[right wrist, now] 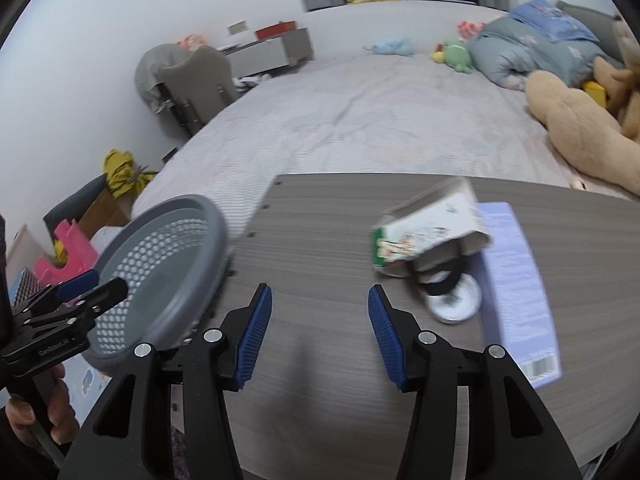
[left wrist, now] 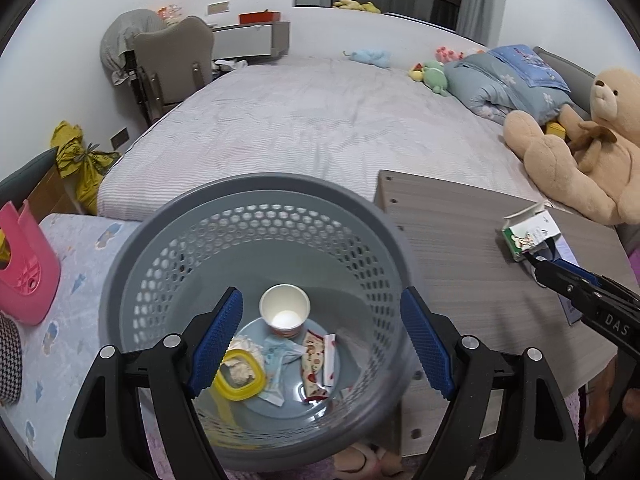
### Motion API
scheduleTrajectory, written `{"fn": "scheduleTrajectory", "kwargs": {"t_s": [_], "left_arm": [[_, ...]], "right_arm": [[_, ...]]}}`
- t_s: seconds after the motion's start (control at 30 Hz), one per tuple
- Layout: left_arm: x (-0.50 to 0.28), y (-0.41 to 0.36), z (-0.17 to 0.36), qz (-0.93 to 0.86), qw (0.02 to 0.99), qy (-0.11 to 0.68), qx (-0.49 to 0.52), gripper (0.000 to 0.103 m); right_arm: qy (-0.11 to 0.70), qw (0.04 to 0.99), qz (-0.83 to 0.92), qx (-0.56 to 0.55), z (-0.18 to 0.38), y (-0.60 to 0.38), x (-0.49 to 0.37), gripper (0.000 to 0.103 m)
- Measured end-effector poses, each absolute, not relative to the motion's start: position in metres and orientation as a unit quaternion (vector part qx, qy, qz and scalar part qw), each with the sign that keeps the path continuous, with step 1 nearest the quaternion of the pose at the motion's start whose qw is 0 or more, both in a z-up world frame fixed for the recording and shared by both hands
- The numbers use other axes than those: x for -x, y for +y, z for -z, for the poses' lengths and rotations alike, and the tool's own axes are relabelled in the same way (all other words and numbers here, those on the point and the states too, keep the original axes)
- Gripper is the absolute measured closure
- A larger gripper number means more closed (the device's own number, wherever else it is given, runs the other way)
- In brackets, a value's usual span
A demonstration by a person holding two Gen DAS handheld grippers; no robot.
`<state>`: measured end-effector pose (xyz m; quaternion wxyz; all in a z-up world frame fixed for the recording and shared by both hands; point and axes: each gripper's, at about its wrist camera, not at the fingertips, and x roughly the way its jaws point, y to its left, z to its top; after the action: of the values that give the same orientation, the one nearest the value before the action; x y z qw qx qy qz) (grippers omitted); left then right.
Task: Collect trash
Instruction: 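Move both tools back over the table toward the white milk carton, then grasp the black hair tie on the carton with the right gripper and lift it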
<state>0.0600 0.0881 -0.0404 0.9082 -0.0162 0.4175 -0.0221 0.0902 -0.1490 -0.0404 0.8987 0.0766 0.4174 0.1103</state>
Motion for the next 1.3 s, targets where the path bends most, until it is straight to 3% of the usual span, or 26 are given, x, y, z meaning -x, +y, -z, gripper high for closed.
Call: {"fn": "scheduleTrajectory", "kwargs": {"t_s": [0.13, 0.33, 1.03, 1.3], "left_arm": [[-0.064, 0.069, 0.040, 0.039, 0.907, 0.419, 0.004, 0.025], [-0.070, 0.051, 0.043, 0.053, 0.904, 0.425, -0.008, 0.025], [-0.084, 0.037, 0.048, 0.063, 0.900, 0.432, -0.015, 0.025], [-0.081, 0.036, 0.046, 0.063, 0.901, 0.429, -0.013, 0.025]], "right_arm": [[0.421, 0.898, -0.088, -0.095, 0.048, -0.174, -0.093, 0.054], [0.431, 0.891, -0.086, -0.113, 0.058, -0.188, -0.099, 0.069], [0.447, 0.884, -0.040, -0.133, 0.069, -0.200, -0.119, 0.069], [0.442, 0.886, -0.044, -0.138, 0.069, -0.199, -0.122, 0.083]]}}
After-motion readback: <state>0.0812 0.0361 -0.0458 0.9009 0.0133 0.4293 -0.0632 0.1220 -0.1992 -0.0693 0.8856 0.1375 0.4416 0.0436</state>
